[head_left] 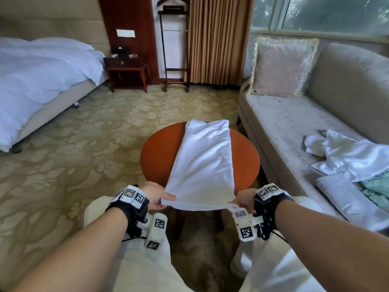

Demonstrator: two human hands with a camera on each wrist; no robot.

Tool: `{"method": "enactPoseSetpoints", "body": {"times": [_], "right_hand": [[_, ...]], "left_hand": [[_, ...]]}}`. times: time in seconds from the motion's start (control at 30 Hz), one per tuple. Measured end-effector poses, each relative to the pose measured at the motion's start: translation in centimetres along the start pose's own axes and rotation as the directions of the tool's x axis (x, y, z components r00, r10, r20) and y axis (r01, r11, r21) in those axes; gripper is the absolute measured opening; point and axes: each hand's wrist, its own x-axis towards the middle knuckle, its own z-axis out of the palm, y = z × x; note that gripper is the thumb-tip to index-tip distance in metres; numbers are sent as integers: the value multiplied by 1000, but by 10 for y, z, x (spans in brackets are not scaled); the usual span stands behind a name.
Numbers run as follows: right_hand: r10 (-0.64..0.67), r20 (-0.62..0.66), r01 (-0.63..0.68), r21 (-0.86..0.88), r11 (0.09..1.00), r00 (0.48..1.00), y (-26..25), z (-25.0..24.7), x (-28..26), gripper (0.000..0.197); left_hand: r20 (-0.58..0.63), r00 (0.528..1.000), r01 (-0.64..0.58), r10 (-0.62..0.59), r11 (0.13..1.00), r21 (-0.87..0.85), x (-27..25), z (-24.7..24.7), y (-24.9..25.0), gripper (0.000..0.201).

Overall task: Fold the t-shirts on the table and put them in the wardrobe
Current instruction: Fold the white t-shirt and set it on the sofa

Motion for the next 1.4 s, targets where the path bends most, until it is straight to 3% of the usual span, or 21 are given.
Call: {"method": "enactPoseSetpoints", "body": {"times": [0.07, 0.13, 0.2, 0.27, 0.33, 0.37, 0.4, 0.43, 0.5, 0.57, 0.77, 0.87, 1.0, 1.13, 1.2, 1.27, 1.4], "right_hand": [[-13, -6, 14, 84, 996, 1000, 3, -7, -4, 41], [-11, -47, 14, 49, 999, 999, -4, -11, -18, 40], [-16, -124, 4, -99, 995, 992, -13, -20, -31, 34], [-117, -156, 63, -314, 947, 981, -21, -30, -46, 35], [-202, -157, 128, -384, 914, 967, -22, -40, -50, 25], [-226, -148, 176, -291, 941, 963, -23, -44, -52, 16], [-236, -158, 225, -84, 971, 959, -24, -48, -54, 12], [-236, -190, 260, 114, 959, 953, -25, -50, -60, 10], [-238, -185, 286, 309, 907, 953, -28, -57, -73, 8], [-277, -171, 324, 415, 850, 946, -28, -63, -89, 10], [-367, -206, 417, 550, 724, 907, -33, -81, -130, 14], [-384, -200, 426, 569, 704, 902, -38, -86, -134, 20], [-348, -90, 352, 422, 835, 933, -37, -94, -112, 58], [-277, -145, 310, 537, 784, 950, -35, -95, -94, 43], [-250, -168, 302, 533, 791, 953, -36, -97, -81, 46], [-219, -197, 294, 574, 765, 956, -38, -102, -66, 53], [-129, -288, 285, 602, 746, 949, -47, -113, -31, 47]], "left_hand": [[10, 1000, -29, 29, 1000, -8, -9, 0, 3, 33], [24, 997, -68, 69, 997, -41, -16, -2, 9, 55], [42, 992, -114, 116, 992, -55, -22, -6, 19, 76], [51, 986, -161, 162, 987, -23, -30, -8, 31, 78], [37, 975, -221, 220, 975, 10, -44, -7, 43, 66], [35, 967, -254, 253, 967, 22, -52, -6, 48, 59], [44, 957, -288, 287, 957, 31, -59, -5, 53, 50], [56, 946, -321, 319, 947, 28, -65, -6, 57, 40], [93, 916, -392, 389, 920, 13, -76, -8, 62, 23], [138, 889, -437, 436, 899, -28, -85, -14, 68, 18], [304, 832, -407, 463, 884, -230, -108, -25, 87, 24], [320, 814, -439, 484, 874, -207, -106, -27, 89, 35], [221, 833, -478, 508, 861, -175, -90, -19, 91, 38], [51, 866, -484, 497, 860, -161, -65, -3, 96, 34], [-41, 884, -466, 465, 873, -141, -52, 5, 101, 31], [-110, 883, -458, 455, 889, -2, -34, 10, 107, 26], [-160, 847, -468, 506, 854, 228, 9, 15, 122, 18]]}}
